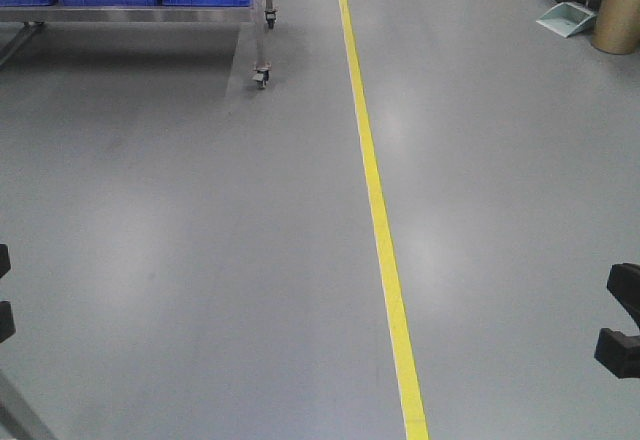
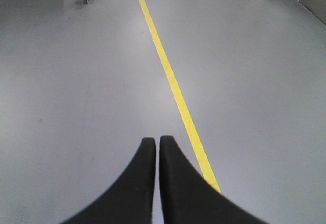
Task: Move and align brake pads A on conveyor
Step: 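Drive the base along the yellow-lined floor toward the steel table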
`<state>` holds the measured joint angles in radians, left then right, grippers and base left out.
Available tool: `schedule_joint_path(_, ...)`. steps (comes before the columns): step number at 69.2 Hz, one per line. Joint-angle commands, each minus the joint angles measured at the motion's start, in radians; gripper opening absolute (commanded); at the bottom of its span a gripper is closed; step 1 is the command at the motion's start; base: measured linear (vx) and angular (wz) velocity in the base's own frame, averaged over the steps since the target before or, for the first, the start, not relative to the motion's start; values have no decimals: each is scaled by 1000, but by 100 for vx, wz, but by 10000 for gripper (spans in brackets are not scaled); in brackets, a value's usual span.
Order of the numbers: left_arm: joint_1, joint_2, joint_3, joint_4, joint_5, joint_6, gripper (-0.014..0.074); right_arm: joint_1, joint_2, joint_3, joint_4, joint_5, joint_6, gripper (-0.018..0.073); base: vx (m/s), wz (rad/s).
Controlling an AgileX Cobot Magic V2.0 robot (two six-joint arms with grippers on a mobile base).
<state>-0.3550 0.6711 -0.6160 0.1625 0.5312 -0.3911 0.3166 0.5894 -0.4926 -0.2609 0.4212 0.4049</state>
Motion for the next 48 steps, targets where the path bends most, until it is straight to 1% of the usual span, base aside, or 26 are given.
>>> schedule_joint_path(1, -5, 1, -24, 5, -67, -2, -7, -6, 5, -28, -18, -69, 1, -10, 44, 1)
schedule_joint_path(26, -5, 1, -24, 5, -67, -2, -7, -6, 5, -28, -18, -69, 1, -10, 39, -2)
schedule_joint_path(48, -5, 1, -24, 5, -67, -2, -7, -6, 5, -28, -18, -69, 1, -10, 32, -2)
